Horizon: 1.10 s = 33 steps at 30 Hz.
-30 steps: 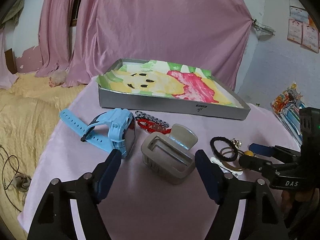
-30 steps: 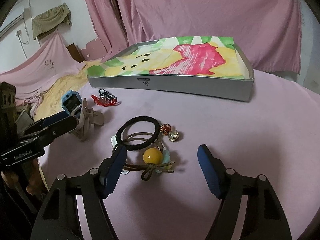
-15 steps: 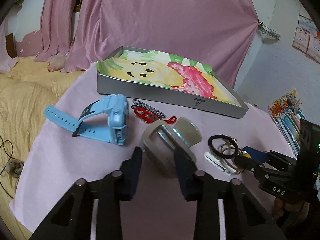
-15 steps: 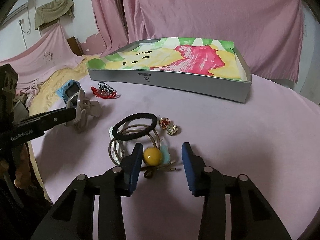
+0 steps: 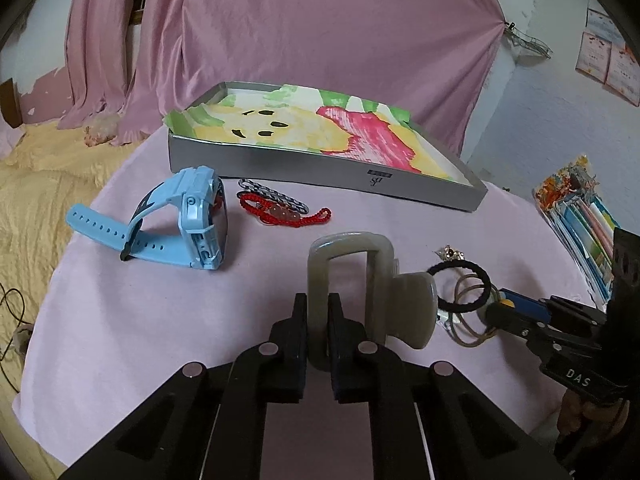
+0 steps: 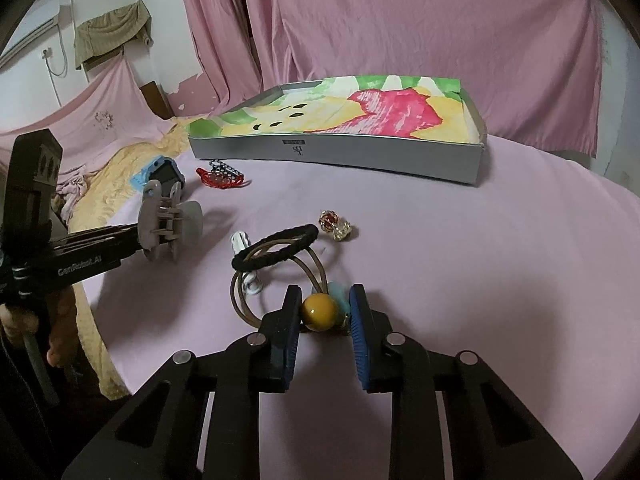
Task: Organize jewelry
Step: 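Carry the hair ties with right tool while left tool carries claw clip over the tray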
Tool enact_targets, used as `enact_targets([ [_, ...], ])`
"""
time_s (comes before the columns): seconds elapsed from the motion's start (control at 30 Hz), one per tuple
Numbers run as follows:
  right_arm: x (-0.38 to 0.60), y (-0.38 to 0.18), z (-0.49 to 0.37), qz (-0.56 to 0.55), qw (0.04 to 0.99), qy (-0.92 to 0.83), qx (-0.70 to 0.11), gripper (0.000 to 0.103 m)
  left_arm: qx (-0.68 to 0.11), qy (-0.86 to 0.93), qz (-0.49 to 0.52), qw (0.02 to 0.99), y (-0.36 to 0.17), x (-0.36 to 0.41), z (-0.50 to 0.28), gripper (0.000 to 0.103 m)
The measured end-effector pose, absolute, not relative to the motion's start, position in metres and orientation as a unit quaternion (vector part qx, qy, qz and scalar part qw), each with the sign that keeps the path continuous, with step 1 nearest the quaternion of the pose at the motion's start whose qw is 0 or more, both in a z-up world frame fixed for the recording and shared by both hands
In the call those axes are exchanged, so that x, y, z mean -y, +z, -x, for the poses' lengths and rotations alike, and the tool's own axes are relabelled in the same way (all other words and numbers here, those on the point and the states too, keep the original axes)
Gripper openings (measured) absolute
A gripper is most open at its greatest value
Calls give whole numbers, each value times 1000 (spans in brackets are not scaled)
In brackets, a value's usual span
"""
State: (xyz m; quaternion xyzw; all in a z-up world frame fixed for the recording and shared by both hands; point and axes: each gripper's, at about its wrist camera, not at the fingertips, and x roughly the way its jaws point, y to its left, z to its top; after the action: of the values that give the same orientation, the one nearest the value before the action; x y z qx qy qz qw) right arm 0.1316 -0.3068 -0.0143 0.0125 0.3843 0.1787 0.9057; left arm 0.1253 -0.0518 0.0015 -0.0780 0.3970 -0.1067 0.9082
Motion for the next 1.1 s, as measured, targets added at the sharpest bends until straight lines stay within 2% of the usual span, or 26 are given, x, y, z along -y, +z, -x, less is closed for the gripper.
enact_targets([
  [0.6,326,15,-105,11,931,145,-334,21,-343,-124,61,929,25,60,-105,8],
  [0.93,336,38,-106,32,945,124,-302,21,-338,-121,58,931,31,62,-118,8],
  [1.1,336,52,-133,26,952,127,-279,21,-324,-117,56,937,46,62,-143,8],
])
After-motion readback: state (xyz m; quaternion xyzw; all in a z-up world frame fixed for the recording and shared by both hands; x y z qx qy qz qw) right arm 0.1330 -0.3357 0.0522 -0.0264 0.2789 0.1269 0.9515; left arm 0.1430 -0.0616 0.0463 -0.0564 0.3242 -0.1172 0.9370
